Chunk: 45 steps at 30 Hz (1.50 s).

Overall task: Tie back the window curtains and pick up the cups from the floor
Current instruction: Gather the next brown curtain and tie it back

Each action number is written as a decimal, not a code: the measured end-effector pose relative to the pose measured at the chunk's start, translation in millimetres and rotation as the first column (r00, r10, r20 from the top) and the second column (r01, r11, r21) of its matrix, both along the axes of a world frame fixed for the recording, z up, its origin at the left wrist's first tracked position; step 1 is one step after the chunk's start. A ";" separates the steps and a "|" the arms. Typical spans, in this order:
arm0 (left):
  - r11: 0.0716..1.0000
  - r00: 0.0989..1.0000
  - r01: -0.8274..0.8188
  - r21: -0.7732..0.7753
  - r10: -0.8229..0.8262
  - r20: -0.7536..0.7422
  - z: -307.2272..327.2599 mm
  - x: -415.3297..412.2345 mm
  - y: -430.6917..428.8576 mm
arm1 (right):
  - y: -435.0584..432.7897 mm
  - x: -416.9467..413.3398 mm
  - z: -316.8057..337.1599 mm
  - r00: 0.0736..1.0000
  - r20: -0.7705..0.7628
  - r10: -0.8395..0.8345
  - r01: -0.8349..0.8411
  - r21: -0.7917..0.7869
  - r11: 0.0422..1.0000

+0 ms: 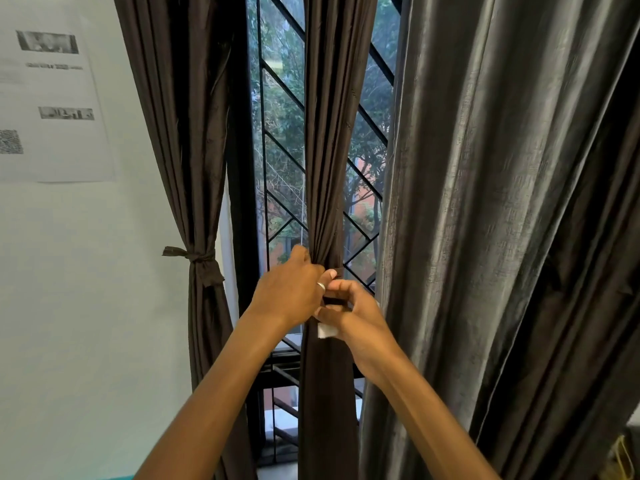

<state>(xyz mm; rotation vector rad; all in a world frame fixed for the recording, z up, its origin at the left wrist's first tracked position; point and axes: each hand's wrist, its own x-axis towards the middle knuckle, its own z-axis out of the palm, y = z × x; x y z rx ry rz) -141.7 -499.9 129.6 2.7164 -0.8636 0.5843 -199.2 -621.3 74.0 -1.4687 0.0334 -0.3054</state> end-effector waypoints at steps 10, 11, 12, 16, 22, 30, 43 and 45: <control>0.999 0.985 0.014 -0.037 -0.007 0.172 1.4 -19.9 -12.2 | -4.5 6.6 -8.7 0.988 0.147 -0.041 0.132 -0.693 0.709; 0.998 0.989 0.022 -0.051 -0.015 0.145 1.4 -17.7 -9.5 | -3.3 5.5 -9.4 0.987 0.158 -0.020 0.128 -0.708 0.694; 0.998 0.992 0.021 -0.057 -0.014 0.124 2.0 -15.8 -6.3 | -2.3 4.4 -9.8 0.988 0.157 -0.003 0.115 -0.713 0.692; 1.000 0.986 0.016 0.020 -0.019 0.166 2.7 -2.0 7.2 | -5.6 1.9 -6.4 0.996 0.072 -0.046 0.084 -0.708 0.702; 0.985 0.979 0.173 0.028 -0.175 0.101 -4.3 27.4 35.0 | -24.6 -3.5 18.6 0.937 0.348 -0.041 0.345 -0.895 0.283; 0.917 0.929 0.356 -0.183 -0.368 -0.040 -15.1 38.9 51.4 | -40.0 22.3 52.4 0.879 0.349 0.325 0.221 -0.901 0.372; 0.951 0.850 0.290 -0.105 -0.205 0.485 -43.3 35.7 40.3 | -34.3 48.7 60.8 0.878 0.446 0.172 0.289 -0.783 0.551; 0.950 0.776 0.291 -0.114 -0.165 0.609 -51.6 33.5 36.6 | -33.7 47.9 59.5 0.881 0.457 0.124 0.305 -0.747 0.590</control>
